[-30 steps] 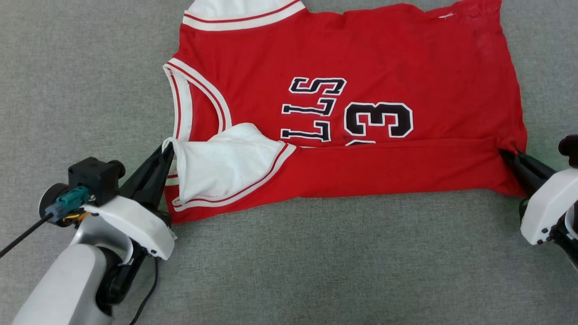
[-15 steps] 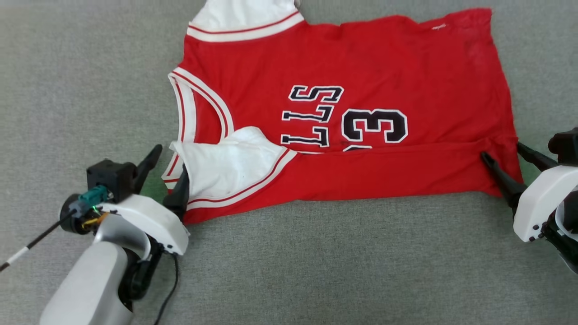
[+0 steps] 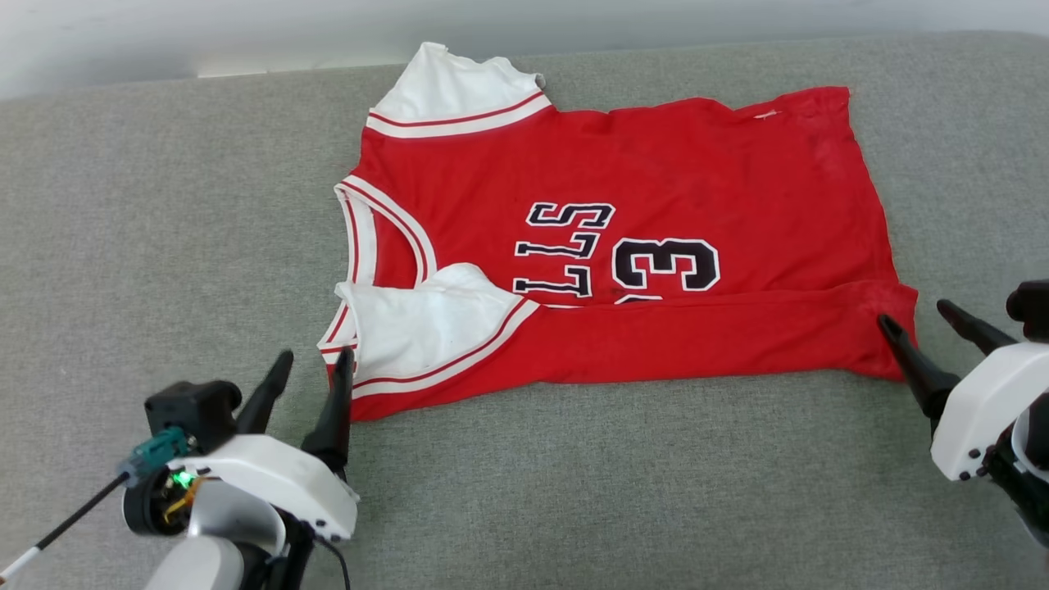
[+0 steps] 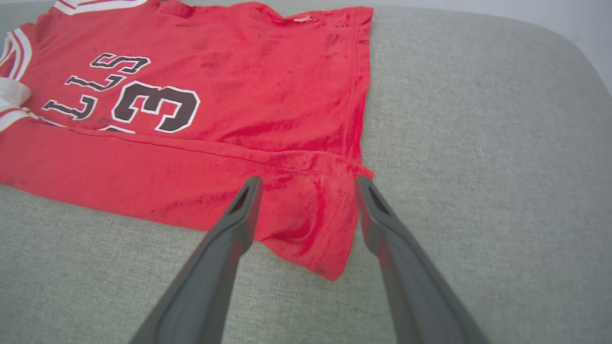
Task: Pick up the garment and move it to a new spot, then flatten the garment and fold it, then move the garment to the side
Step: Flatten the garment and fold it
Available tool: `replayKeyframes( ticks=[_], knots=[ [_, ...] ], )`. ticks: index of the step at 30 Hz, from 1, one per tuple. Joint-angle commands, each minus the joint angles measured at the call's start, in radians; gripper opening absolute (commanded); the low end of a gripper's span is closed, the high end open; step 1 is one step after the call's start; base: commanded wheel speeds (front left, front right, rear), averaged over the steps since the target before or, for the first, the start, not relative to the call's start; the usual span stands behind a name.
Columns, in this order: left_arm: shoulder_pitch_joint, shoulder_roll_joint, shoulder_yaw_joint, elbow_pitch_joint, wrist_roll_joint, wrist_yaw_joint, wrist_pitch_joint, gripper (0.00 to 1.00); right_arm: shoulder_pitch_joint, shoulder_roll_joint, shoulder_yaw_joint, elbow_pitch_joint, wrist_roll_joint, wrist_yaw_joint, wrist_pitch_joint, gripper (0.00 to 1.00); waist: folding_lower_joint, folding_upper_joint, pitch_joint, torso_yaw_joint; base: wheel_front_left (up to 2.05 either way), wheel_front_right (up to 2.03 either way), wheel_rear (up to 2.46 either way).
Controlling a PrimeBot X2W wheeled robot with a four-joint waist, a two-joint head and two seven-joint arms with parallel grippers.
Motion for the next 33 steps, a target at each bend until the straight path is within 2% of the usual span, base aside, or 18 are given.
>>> replayKeyframes(
  ticks=[1, 7, 11, 21, 24, 25, 26, 27, 33],
  knots=[
    [0.021, 0.004, -0.007, -0.025, -0.003, 0.015, 0.025, 1.00, 0.027, 0.024, -0.023, -0.024, -0.013, -0.001, 0.013, 1.00, 0.0000, 0.0000, 0.000, -0.002, 0.00, 0.00, 0.00],
    [0.051, 0.033, -0.044, -0.104, 0.009, 0.053, 0.130, 1.00, 0.089, 0.092, -0.082, -0.115, -0.048, -0.001, 0.065, 1.00, 0.0000, 0.0000, 0.022, -0.017, 0.00, 0.00, 0.00],
    [0.041, 0.056, -0.051, -0.099, 0.036, 0.095, 0.183, 1.00, 0.107, 0.123, -0.090, -0.165, -0.057, -0.001, 0.085, 1.00, 0.0000, 0.0000, 0.046, -0.034, 0.00, 0.00, 0.00],
    [0.029, 0.089, -0.051, -0.050, 0.062, 0.175, 0.278, 1.00, 0.116, 0.162, -0.088, -0.216, -0.074, -0.001, 0.086, 1.00, 0.0000, 0.0000, 0.104, -0.066, 0.00, 0.00, 0.00],
    [0.038, 0.093, -0.071, -0.021, 0.061, 0.176, 0.323, 1.00, 0.108, 0.161, -0.083, -0.220, -0.076, -0.001, 0.083, 1.00, 0.0000, 0.0000, 0.118, -0.073, 0.00, 0.00, 0.00],
    [0.041, 0.091, -0.085, -0.013, 0.050, 0.166, 0.344, 0.66, 0.105, 0.159, -0.083, -0.220, -0.078, -0.001, 0.081, 1.00, 0.0000, 0.0000, 0.120, -0.074, 0.00, 0.00, 0.00],
    [0.045, 0.089, -0.094, -0.008, 0.043, 0.159, 0.358, 0.25, 0.103, 0.154, -0.085, -0.221, -0.080, -0.001, 0.082, 1.00, 0.0000, 0.0000, 0.121, -0.074, 0.00, 0.00, 0.00],
    [0.046, 0.088, -0.102, -0.007, 0.040, 0.151, 0.366, 0.00, 0.099, 0.149, -0.088, -0.221, -0.083, -0.001, 0.083, 1.00, 0.0000, 0.0000, 0.121, -0.075, 0.00, 0.00, 0.00],
    [0.041, 0.079, -0.105, -0.037, 0.038, 0.126, 0.324, 0.00, 0.088, 0.121, -0.120, -0.212, -0.109, -0.001, 0.127, 1.00, 0.0000, 0.0000, 0.089, -0.050, 0.00, 0.00, 0.00]
  ],
)
